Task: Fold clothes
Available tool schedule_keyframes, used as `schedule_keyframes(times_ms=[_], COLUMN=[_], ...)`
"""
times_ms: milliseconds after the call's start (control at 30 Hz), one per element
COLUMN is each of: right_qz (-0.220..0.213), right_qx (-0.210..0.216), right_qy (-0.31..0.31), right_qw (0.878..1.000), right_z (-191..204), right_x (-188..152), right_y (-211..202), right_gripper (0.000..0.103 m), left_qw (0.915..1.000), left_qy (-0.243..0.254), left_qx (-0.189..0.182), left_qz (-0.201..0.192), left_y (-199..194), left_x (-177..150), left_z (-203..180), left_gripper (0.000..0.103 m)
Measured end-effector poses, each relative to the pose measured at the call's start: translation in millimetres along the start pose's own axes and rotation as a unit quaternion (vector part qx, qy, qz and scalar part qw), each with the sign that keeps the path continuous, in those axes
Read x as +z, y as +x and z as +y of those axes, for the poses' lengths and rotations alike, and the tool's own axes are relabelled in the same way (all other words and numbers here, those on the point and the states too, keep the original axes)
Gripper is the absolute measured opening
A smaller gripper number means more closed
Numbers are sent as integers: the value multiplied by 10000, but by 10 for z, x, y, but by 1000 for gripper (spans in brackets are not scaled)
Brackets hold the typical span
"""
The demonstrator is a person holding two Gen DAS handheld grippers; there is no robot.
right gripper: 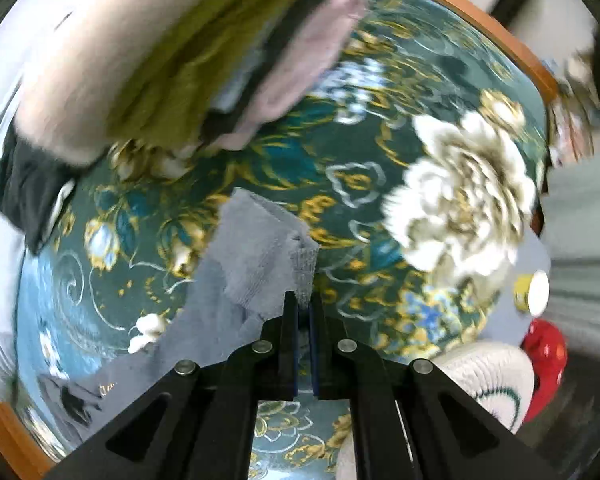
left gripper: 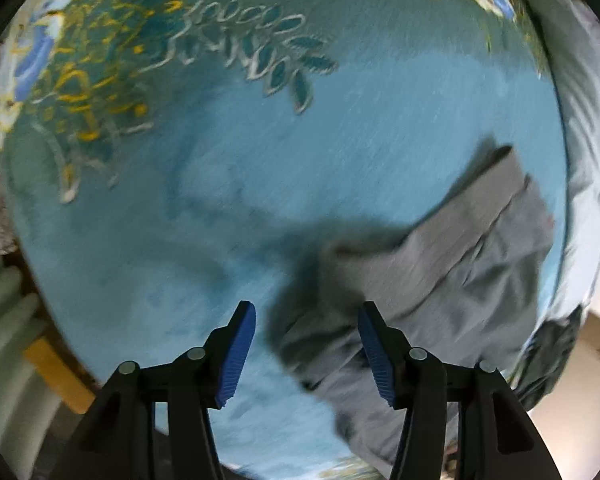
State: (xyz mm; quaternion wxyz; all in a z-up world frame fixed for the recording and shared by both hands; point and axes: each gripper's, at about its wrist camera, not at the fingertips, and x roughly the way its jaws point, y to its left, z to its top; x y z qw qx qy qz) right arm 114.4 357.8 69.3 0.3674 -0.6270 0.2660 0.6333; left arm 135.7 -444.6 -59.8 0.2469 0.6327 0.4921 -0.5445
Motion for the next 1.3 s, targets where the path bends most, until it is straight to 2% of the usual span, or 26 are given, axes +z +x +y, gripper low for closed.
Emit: schedule_keyframes(times_ms=[67,233,300,333,367,400,467,533,633,667,700,767,867,967,1000,1100,1233,1300], right_qz=[52,96,76,62,52,42,-32,-169,-575,-693,-806,-710,-57,454,604,653,561,586], right_qx=[-100,6,52,95,133,184,376,636,1047,1123,1185,1057,530,26,-47,-169,-142,-210], right_qy=[-56,50,73,88,92,86,20,-85,-362,-430,-492,-476,-393,-204,-166,-303,-314,-213], right_qw=[9999,9999,9999,9999,9999,9998,9993,9978,9922,9903,9885,9907,9978,9988,9980,9973,9978,9978], right_z=[-35,-24,24,40,38,44,97,142,150,114,68,-25,-142,-241,-257,-239,-315,-385], right_x=[-87,-303,-305,-292,-264,-250,-212,-178,-153,-153,-153,-138,-239,-370,-412,-474,-401,-372], right_y=[-79,-254,-285,-314,-315,-341,-447,-595,-938,-1010,-1071,-989,-444,61,193,314,239,236], right_gripper=[4,4,4,4,4,4,4,4,4,4,4,4,4,4,4,4,4,4], left_qw=[10000,9999,9999,9999,9998,9998,9990,9969,9881,9839,9816,9781,9815,9831,9834,9841,9825,9836], left_qy=[25,87,111,124,136,148,308,511,990,1193,1319,1501,1456,1259,1192,1049,1159,1120], left_qx=[1,5,7,7,8,9,-22,-270,-706,-749,-669,-447,180,922,1028,1167,1210,1235], left_qz=[-24,-84,-109,-121,-133,-145,-320,-534,-941,-1102,-1208,-1371,-1228,-957,-902,-827,-818,-688], left_y=[14,51,65,72,79,87,-64,-357,-945,-1135,-1205,-1255,-886,-429,-350,-227,-224,-179], left_x=[12,41,52,58,64,70,74,101,156,190,177,112,47,55,73,112,113,136], left_z=[-47,-165,-212,-235,-259,-282,-402,-509,-654,-619,-538,-362,-104,164,210,286,294,346], left_gripper=[59,56,23,19,11,10,9,9,8,8,8,8,9,9,9,9,10,13])
